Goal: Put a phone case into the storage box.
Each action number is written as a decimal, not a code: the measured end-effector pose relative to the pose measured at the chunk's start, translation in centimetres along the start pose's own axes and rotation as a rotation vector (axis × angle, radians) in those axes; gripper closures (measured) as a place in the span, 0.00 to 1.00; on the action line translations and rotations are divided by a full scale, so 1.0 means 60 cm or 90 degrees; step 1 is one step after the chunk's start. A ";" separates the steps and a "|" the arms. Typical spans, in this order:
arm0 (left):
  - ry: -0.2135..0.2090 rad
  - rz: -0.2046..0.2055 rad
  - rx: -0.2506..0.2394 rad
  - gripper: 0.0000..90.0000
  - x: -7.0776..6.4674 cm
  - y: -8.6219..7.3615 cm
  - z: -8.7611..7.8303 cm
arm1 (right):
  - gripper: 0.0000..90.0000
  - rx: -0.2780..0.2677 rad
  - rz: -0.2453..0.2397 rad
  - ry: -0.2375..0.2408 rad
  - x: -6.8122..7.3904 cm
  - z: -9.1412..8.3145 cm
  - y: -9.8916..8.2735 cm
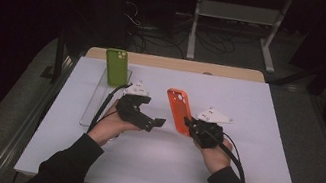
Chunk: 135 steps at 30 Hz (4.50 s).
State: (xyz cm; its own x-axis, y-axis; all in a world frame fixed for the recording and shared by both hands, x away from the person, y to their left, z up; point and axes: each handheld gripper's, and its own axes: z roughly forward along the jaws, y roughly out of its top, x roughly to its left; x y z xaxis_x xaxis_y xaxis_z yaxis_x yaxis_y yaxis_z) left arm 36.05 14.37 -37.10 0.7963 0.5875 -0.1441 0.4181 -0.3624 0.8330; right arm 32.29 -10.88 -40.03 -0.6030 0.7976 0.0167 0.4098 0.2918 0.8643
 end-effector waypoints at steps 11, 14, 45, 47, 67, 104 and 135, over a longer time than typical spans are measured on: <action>-0.004 -0.026 -0.042 0.00 0.003 0.019 0.008 | 0.92 -0.005 0.026 0.026 0.025 0.013 0.008; -0.008 -0.031 -0.054 0.00 0.006 0.021 0.011 | 0.92 -0.006 0.025 0.029 0.031 0.013 0.009; -0.019 -0.081 -0.094 0.00 -0.004 0.019 0.029 | 0.91 -0.013 -0.012 0.044 0.077 0.025 0.007; -0.014 -0.086 -0.097 0.02 -0.004 0.018 0.029 | 0.91 -0.009 -0.010 0.047 0.078 0.025 0.006; -0.006 -0.076 -0.105 0.16 -0.007 0.020 0.023 | 0.81 0.000 -0.040 0.051 0.082 0.030 0.003; 0.016 -0.051 -0.116 0.17 0.000 0.023 0.002 | 0.00 0.042 -0.020 0.026 -0.037 -0.065 -0.090; 0.139 -0.040 -0.150 0.16 0.081 0.096 -0.074 | 0.00 0.056 -0.008 0.026 -0.055 -0.084 -0.117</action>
State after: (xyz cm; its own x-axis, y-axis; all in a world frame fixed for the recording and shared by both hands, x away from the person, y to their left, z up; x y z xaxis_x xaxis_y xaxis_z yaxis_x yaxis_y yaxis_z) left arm 40.40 18.38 -30.62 0.6490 0.7537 -0.1034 0.3311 -0.1575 0.9304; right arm 27.97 -18.25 -43.60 -0.6355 0.7716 0.0279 0.4593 0.3488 0.8169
